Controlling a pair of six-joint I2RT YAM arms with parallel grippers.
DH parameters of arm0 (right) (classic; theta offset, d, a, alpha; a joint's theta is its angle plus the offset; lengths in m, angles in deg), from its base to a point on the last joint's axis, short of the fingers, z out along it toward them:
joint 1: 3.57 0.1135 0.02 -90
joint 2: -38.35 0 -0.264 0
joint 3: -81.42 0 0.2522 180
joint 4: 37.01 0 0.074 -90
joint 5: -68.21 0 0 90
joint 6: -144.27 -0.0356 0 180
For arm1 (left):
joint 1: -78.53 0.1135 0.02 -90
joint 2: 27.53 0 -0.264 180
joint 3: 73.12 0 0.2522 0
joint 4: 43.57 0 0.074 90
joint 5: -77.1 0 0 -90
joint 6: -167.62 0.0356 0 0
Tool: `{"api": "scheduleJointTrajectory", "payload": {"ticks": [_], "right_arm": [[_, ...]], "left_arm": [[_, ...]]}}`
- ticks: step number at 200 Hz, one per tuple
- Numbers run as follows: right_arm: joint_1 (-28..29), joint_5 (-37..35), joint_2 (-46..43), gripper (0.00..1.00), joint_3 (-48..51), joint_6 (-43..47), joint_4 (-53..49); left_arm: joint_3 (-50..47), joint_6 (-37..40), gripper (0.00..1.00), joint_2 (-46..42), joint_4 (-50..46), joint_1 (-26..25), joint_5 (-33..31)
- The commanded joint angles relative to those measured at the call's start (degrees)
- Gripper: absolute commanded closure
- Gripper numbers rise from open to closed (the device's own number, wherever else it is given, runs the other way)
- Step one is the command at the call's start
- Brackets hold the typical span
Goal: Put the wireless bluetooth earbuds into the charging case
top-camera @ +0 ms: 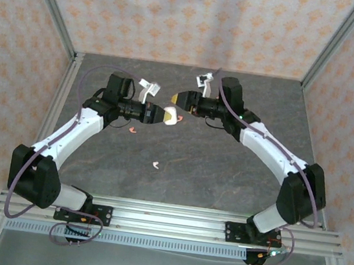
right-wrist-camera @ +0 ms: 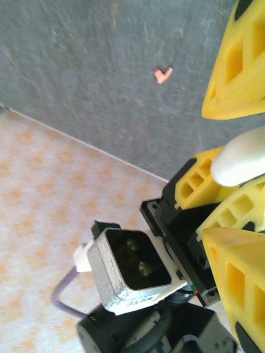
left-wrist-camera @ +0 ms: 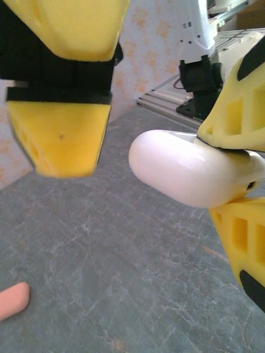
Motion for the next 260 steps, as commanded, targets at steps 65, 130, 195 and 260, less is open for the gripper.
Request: {"api": "scheduleJointTrajectory", "payload": {"ticks": [65, 130, 195, 260], "right_arm": [[0.0, -6.6, -2.7, 0.47, 9.0, -17.2, 24.0], [1.5, -4.9, 1.6, 0.52, 9.6, -22.8, 33.5], [1.9, -4.4, 3.0, 0.6, 9.0, -23.9, 35.3], [2.2, -4.3, 2.3, 0.55, 10.0, -23.5, 36.3]], "left_arm": [[1.5, -22.4, 1.0, -3.4, 14.4, -0.2, -6.9], [1.1, -27.5, 1.0, -6.2, 16.0, -0.1, -10.1], [1.3, -30.4, 1.0, -6.7, 17.8, -0.3, -10.7], [0.4, -33.0, 1.0, -7.2, 19.3, -0.3, -13.9]]}}
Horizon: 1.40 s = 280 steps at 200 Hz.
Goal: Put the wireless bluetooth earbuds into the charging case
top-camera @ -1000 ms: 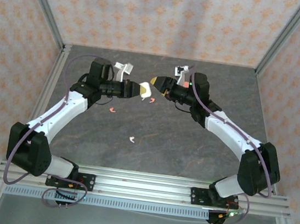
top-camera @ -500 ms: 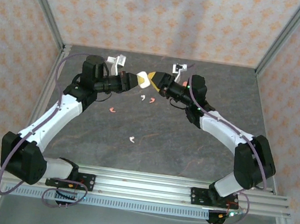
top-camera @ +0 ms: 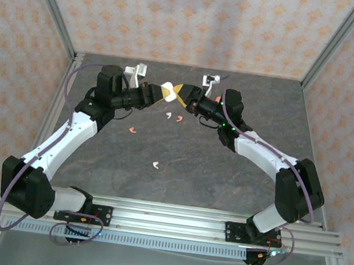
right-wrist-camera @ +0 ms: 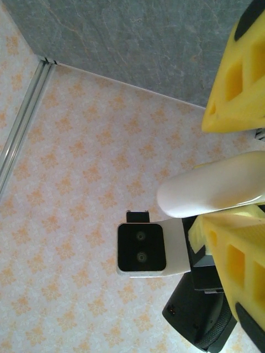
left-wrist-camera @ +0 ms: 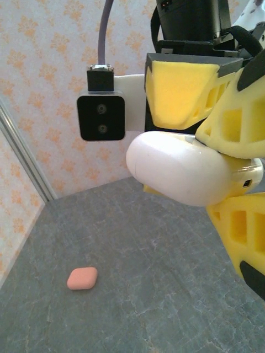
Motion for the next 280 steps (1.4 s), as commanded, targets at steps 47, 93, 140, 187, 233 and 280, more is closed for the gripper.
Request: {"api": "scheduleJointTrajectory", "payload": {"ticks": [47, 93, 140, 187, 233, 280], "right_arm": [[0.4, 1.7, 0.6, 0.58, 0.7, 0.4, 3.6], [0.4, 2.6, 2.7, 0.7, -0.4, -1.4, 6.8], [0.4, 3.7, 3.3, 0.9, 0.1, -3.1, 9.9], [0.4, 4.1, 3.2, 1.0, 0.5, -2.7, 10.6], [-0.2, 4.1, 1.7, 1.0, -0.4, 1.3, 4.6], [-2.7, 4.3, -2.2, 1.0, -1.9, 9.2, -6.4]], "left_arm": [[0.2, -3.5, 1.0, -2.7, 5.7, -1.3, -2.1], [-1.9, -5.2, 1.0, -4.0, 7.5, -3.7, -3.9], [-2.4, -6.8, 1.0, -4.5, 7.8, -4.9, -8.0], [-4.0, -7.9, 0.86, -4.7, 9.6, -5.2, -9.0], [-1.5, -1.7, 0.46, -6.5, 2.2, -4.9, -8.5], [-0.5, 1.7, 0.33, -7.5, -1.3, -2.8, -4.4]]}}
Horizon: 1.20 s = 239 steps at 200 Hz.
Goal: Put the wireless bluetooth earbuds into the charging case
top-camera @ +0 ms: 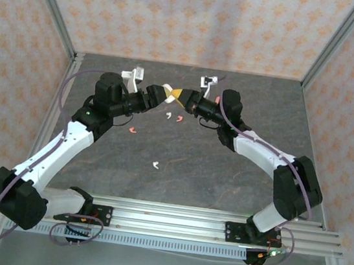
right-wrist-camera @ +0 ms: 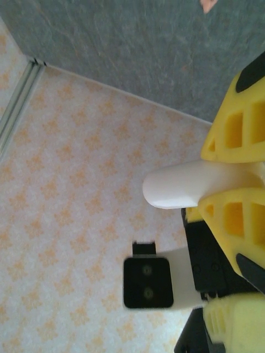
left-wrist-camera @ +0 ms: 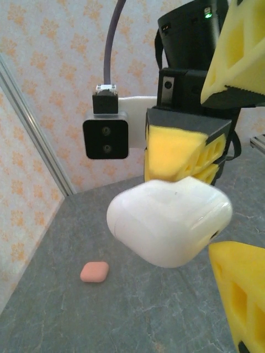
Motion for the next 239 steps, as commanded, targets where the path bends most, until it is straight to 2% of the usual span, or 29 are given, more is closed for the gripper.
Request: {"api": "scheduleJointTrajectory", "payload": {"ticks": [1, 38, 60, 77, 89, 121, 139, 155, 185, 207, 227, 239], "right_arm": [[-1.5, 1.0, -3.2, 1.0, -2.3, 5.5, -5.3], [-3.1, 3.1, -4.8, 1.0, -3.7, 8.3, -9.2], [-4.0, 4.1, -6.1, 1.0, -5.5, 13.6, -16.3], [-4.4, 4.9, -7.0, 1.0, -7.6, 19.0, -23.3], [-4.5, 5.3, -7.5, 1.0, -9.3, 23.3, -28.4], [-4.5, 5.9, -8.7, 1.0, -13.0, 32.2, -38.9], [-4.5, 6.4, -9.0, 1.0, -14.0, 34.9, -41.7], [-4.5, 6.9, -9.0, 1.0, -14.4, 36.7, -43.2], [-4.5, 7.9, -9.1, 1.0, -15.4, 40.4, -46.6], [-4.5, 9.1, -9.4, 1.0, -15.8, 41.8, -47.4], [-4.4, 10.4, -9.4, 1.0, -15.8, 41.4, -46.3], [-4.4, 11.0, -9.4, 1.0, -15.6, 41.0, -45.5]], "left_arm": [[2.7, 3.6, 0.33, -1.7, -1.4, 1.0, 3.9], [5.9, 9.8, 0.29, -1.1, -6.9, 2.0, 6.6], [9.8, 16.5, 0.3, -0.9, -14.9, 2.4, 7.3], [12.7, 21.9, 0.3, -0.6, -22.1, 3.2, 5.4], [13.3, 24.3, 0.31, -0.9, -24.2, 4.1, 5.6], [13.4, 29.1, 0.31, -1.9, -25.8, 6.1, 8.2], [12.1, 33.5, 0.31, -3.3, -24.5, 6.0, 11.2], [10.7, 40.5, 0.29, -5.0, -24.2, 6.0, 13.8], [7.3, 45.7, 0.27, -8.2, -22.2, 6.0, 15.9], [6.9, 41.4, 0.29, -6.1, -20.1, 6.0, 21.3], [3.0, 31.0, 0.37, -3.8, -8.0, 5.6, 24.2], [0.4, 28.2, 0.32, -3.8, -2.4, 5.2, 23.3]]}}
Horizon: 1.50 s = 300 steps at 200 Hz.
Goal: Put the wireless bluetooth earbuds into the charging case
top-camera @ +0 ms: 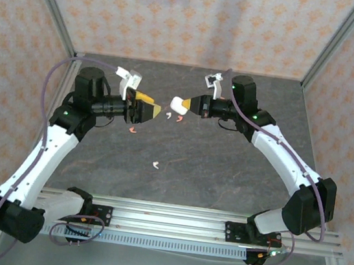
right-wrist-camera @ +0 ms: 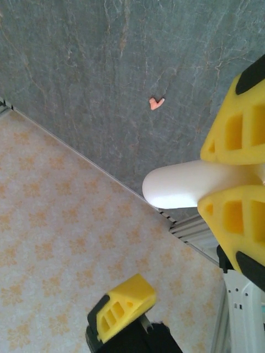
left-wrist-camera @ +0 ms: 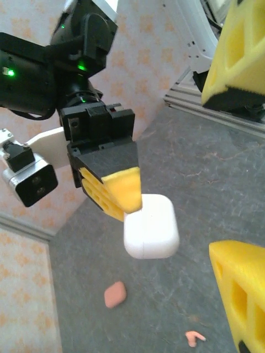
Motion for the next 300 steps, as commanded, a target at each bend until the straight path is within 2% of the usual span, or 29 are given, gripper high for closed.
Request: {"api": "scheduleJointTrajectory", "payload": {"ticks": [1, 28, 48, 66, 149, 197, 232, 253, 283, 300], "right_arm": [[0.0, 3.1, -1.8, 1.0, -2.1, 1.7, 1.0], [0.1, 4.1, -2.4, 1.0, -1.9, 1.6, 1.2], [0.3, 5.6, -2.6, 1.0, -1.8, 1.4, 1.5], [0.6, 6.1, -2.5, 1.0, -1.8, 0.4, 1.9], [1.4, 7.7, -2.6, 1.0, -1.3, -2.9, 5.7], [1.5, 7.9, -2.9, 1.0, -1.6, -1.7, 4.0], [1.4, 8.1, -2.9, 1.0, -2.2, -0.1, 1.7], [1.5, 7.6, -2.9, 1.0, -2.3, 0.3, 1.0], [1.2, 4.5, -1.9, 0.83, -2.8, 0.3, -0.4], [0.7, 2.3, -0.2, 0.79, -3.7, 0.6, -2.6]], "left_arm": [[-4.8, -8.3, 0.32, 1.4, 13.3, -0.6, 3.5], [-7.8, -11.4, 0.3, 2.2, 20.3, -1.1, 3.7], [-7.2, -11.1, 0.31, 4.5, 19.7, -1.5, 5.1], [-6.2, -11.9, 0.35, 6.6, 19.7, -1.9, 6.8], [-2.7, -11.9, 0.4, 9.7, 19.5, -5.5, 7.8], [-1.5, -9.9, 0.55, 9.9, 16.3, -5.6, 8.0], [-1.4, -9.3, 0.79, 9.9, 15.8, -5.6, 8.4], [-1.4, -7.6, 0.87, 9.5, 14.7, -5.6, 8.2], [-3.1, -6.2, 0.91, 7.8, 14.8, -5.6, 7.4], [-5.4, -7.0, 0.92, 6.1, 17.7, -5.7, 6.5]]}}
